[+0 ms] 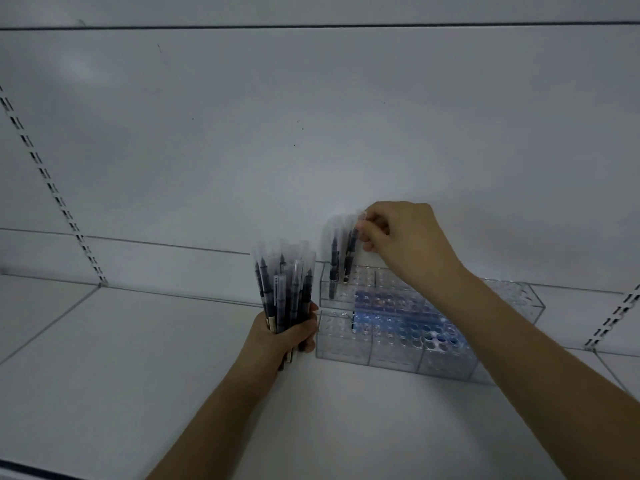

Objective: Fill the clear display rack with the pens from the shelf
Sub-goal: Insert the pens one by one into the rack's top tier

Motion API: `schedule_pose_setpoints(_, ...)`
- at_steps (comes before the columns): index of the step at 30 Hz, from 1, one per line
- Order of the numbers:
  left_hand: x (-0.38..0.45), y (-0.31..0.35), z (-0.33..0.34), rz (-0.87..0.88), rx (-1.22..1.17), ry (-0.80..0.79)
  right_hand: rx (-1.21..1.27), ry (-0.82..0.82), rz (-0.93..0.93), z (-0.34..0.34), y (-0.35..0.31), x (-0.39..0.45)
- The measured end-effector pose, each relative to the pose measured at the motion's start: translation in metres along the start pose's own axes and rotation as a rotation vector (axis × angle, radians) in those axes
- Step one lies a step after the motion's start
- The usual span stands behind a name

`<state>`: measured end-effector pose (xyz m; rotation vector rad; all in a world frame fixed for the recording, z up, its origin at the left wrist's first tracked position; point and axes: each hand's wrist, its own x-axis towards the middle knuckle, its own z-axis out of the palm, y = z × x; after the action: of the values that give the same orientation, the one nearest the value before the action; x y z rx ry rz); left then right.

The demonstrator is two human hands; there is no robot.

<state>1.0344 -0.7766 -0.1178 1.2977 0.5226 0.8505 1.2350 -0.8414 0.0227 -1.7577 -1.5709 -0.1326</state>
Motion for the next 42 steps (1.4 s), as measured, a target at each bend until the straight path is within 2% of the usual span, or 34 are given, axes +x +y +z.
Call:
schedule_pose_setpoints(3,0.000,0.001,0.001,0.003,-0.016,-0.016,-0.199,-0.099,-0.063,0.009,-0.004,0.001)
schedule_pose_setpoints(6,0.000,0.002,0.001,0.003,-0.021,-0.029,-0.279,-0.142,-0.036,0.013,-0.005,0.000)
schedule_pose_setpoints(9,-0.001,0.003,0.002,0.015,-0.041,-0.045,-0.325,-0.115,0.024,0.008,-0.005,-0.004)
schedule_pose_setpoints(11,-0.002,0.005,0.003,0.025,-0.058,-0.060,-0.344,-0.041,0.048,0.004,-0.008,-0.012)
schedule_pose_setpoints(13,-0.002,0.006,0.005,0.032,-0.076,-0.075,-0.274,0.005,0.041,0.003,-0.015,-0.024)
schedule_pose_setpoints(17,-0.002,0.008,0.006,0.035,-0.089,-0.105,0.118,-0.184,0.111,0.024,-0.028,-0.045)
schedule_pose_setpoints(19,-0.003,0.008,0.007,0.031,-0.078,-0.122,0.271,-0.210,0.156,0.037,-0.029,-0.049)
schedule_pose_setpoints(25,-0.005,0.006,0.007,0.022,-0.089,-0.110,0.530,-0.107,0.281,0.034,-0.033,-0.048)
schedule_pose_setpoints(28,-0.004,0.005,0.004,0.017,-0.073,-0.086,0.529,0.076,0.304,0.014,-0.029,-0.044)
schedule_pose_setpoints(31,-0.004,0.004,0.006,0.012,-0.086,-0.057,0.454,0.276,0.237,-0.009,-0.021,-0.035)
schedule_pose_setpoints(42,-0.006,0.004,0.008,0.020,-0.072,0.022,0.218,0.210,0.116,0.001,-0.013,-0.027)
